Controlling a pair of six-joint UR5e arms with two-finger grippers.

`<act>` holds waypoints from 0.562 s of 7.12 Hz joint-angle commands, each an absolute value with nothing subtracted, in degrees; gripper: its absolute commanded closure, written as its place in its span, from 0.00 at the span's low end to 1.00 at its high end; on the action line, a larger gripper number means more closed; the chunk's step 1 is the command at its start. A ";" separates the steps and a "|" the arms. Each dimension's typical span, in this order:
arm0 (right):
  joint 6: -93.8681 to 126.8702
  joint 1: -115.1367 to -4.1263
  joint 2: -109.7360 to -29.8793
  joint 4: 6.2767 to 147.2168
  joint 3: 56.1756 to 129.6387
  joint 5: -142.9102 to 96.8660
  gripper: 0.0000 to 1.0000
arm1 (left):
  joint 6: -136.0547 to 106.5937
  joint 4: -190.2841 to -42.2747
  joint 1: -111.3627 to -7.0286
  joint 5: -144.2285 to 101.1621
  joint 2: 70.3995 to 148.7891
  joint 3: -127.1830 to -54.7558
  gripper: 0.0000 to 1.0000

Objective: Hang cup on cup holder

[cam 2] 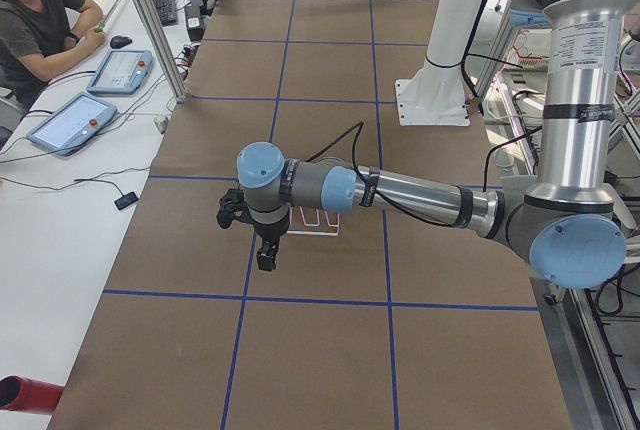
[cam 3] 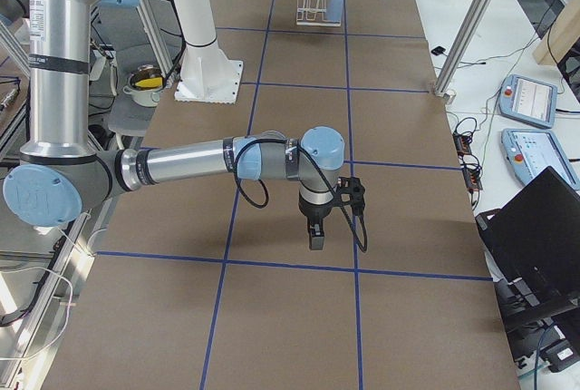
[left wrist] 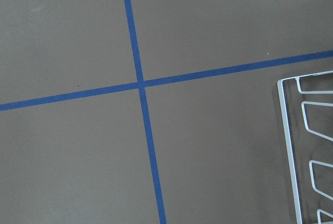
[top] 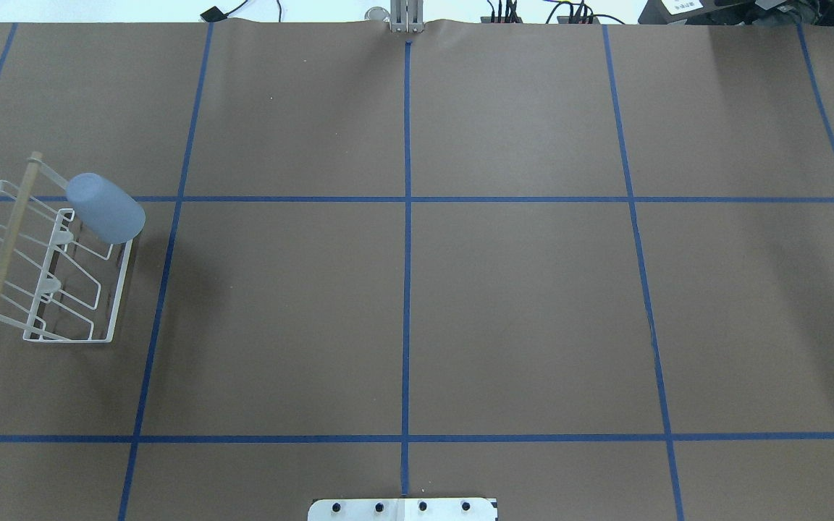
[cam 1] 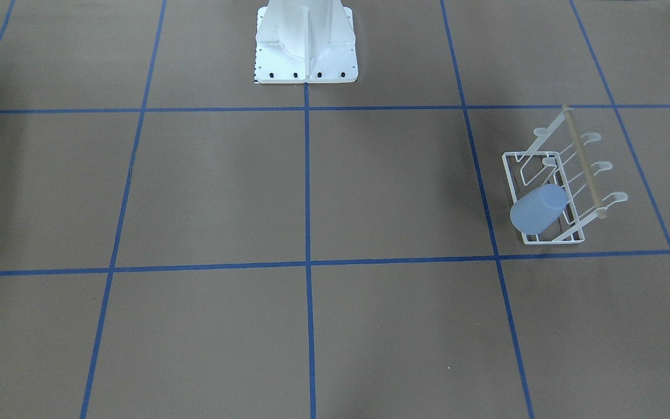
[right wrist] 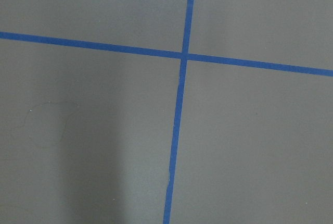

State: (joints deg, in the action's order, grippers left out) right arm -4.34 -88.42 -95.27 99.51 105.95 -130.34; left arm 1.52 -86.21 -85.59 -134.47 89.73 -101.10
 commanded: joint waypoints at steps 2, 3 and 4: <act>-4.40 -88.33 -95.27 99.49 105.64 -131.74 0.00 | 1.49 -86.57 -85.52 -134.30 89.82 -101.86 0.01; -4.48 -88.33 -95.27 99.49 105.73 -131.84 0.00 | 1.41 -86.75 -85.60 -134.30 89.74 -102.04 0.01; -4.48 -88.33 -95.27 99.49 105.65 -131.84 0.00 | 1.49 -86.75 -85.61 -134.04 89.74 -102.39 0.01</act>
State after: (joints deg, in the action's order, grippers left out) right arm -4.46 -88.34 -95.27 99.50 105.69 -131.72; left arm 1.46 -86.64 -85.56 -134.26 89.78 -102.01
